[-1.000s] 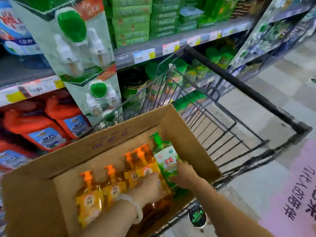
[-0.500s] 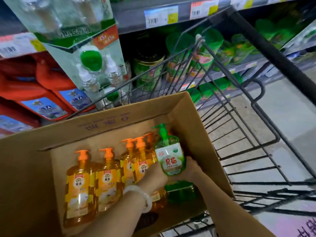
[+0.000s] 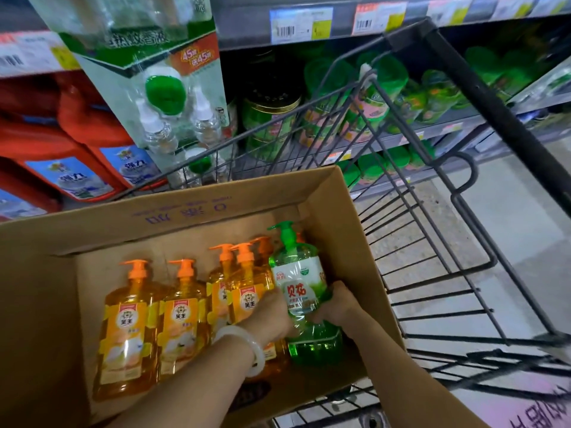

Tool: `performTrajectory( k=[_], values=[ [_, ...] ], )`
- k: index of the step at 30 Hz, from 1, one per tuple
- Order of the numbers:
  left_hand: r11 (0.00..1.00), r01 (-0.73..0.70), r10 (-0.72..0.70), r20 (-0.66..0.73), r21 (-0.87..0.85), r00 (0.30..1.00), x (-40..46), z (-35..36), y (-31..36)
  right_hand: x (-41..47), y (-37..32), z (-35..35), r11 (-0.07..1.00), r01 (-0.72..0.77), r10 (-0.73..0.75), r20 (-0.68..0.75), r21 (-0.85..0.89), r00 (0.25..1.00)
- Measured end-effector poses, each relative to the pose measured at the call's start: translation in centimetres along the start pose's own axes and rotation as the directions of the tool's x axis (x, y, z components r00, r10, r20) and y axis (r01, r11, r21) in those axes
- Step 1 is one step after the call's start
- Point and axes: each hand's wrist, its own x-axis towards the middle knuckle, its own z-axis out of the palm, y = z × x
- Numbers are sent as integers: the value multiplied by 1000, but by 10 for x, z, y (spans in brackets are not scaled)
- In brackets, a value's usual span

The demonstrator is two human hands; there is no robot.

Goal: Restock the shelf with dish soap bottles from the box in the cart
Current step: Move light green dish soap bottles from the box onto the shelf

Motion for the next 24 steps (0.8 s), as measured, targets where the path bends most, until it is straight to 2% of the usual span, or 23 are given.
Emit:
performTrajectory(
  k=[4, 8, 12, 17, 20, 24],
  values=[
    [958, 25, -5, 73, -285, 997, -2, -8, -6, -13, 1, -14, 996, 14, -16, 19, 89, 1000],
    [874, -31, 103, 122, -484, 987, -12, -22, -6, -34, -5, -38, 978, 67, -93, 124, 195, 988],
    [832, -170, 185, -25, -528, 982, -30, -47, -3, -52, -28, -41, 958, 136, -185, 181, 252, 966],
    [836, -235, 140, -222, -495, 965, -67, -96, -26, -84, -82, -13, 940, 300, -320, 118, 164, 940],
    [826, -280, 122, -329, -490, 936, -99, -126, -58, -113, -114, 18, 900, 411, -429, 129, 147, 894],
    [764, -378, 110, -472, -523, 875, -155, -164, -117, -164, -158, 74, 824, 557, -567, 140, 104, 812]
  ],
)
